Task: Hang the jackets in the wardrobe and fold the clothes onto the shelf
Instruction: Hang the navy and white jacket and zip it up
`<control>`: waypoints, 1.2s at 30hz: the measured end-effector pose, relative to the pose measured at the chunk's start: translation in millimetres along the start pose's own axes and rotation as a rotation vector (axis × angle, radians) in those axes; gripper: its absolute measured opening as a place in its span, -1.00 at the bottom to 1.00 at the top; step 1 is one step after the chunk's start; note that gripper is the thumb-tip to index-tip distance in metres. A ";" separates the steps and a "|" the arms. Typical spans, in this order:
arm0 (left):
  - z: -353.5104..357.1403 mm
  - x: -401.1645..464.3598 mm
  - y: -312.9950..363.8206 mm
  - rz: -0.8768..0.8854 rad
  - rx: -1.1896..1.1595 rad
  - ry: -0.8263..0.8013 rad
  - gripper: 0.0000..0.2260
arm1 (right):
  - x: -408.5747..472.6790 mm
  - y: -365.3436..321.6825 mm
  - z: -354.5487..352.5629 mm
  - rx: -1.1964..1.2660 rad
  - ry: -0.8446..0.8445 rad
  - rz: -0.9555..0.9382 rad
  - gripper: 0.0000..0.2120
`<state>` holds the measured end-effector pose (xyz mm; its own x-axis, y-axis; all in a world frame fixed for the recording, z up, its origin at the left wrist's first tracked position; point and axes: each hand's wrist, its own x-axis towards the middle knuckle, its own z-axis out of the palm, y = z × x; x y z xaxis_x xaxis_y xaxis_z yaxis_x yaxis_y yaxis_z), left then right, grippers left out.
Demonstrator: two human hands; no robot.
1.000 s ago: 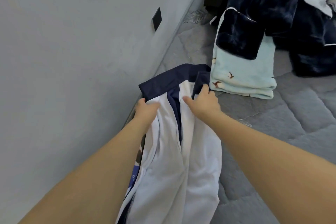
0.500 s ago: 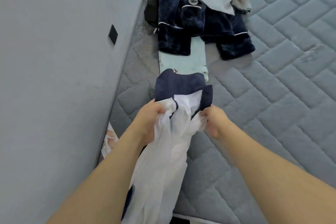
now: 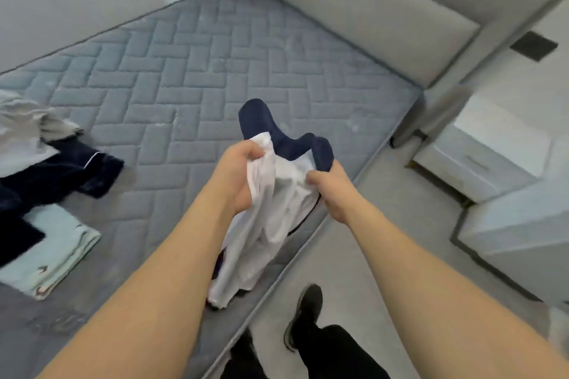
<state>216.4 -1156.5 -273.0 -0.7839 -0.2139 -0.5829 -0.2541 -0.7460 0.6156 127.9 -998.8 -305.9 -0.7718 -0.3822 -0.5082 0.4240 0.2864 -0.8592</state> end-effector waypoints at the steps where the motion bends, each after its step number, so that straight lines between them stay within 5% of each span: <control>1: 38.7 4.8 -2.1 -0.012 0.028 -0.067 -0.69 | -4.4 -8.7 -34.0 0.043 0.071 -0.033 -0.64; 8: 296.3 35.5 -43.1 -0.066 0.178 -0.479 -0.93 | -44.5 -31.4 -272.0 0.366 0.511 -0.194 -0.77; 12: 429.8 41.2 -81.9 -0.162 0.236 -0.694 -0.82 | -74.2 -37.1 -393.2 0.383 0.666 -0.279 -0.77; 18: 589.4 39.7 -143.2 -0.261 0.304 -0.935 -0.86 | -119.9 -33.3 -535.1 0.372 0.888 -0.153 -0.73; 22: 672.4 51.4 -184.4 -0.212 0.354 -0.996 -0.96 | -146.1 -22.0 -615.3 0.371 1.114 -0.061 -0.66; 27: 757.8 74.3 -241.7 -0.309 0.535 -1.142 -0.73 | -185.3 -17.4 -701.9 0.301 1.501 -0.024 -0.77; 30: 808.5 77.0 -281.4 -0.357 0.672 -1.274 -0.76 | -219.5 -23.4 -738.8 0.285 1.724 -0.008 -0.92; 36: 880.2 52.7 -366.6 -0.474 0.996 -1.525 -0.81 | -289.9 -32.2 -783.3 0.327 2.005 -0.035 -0.89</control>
<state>-230.4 -339.2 -62.5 -0.1820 0.9606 -0.2103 -0.3249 0.1431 0.9349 -33.2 -209.0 -84.7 -0.0154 0.9970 0.0756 0.2752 0.0770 -0.9583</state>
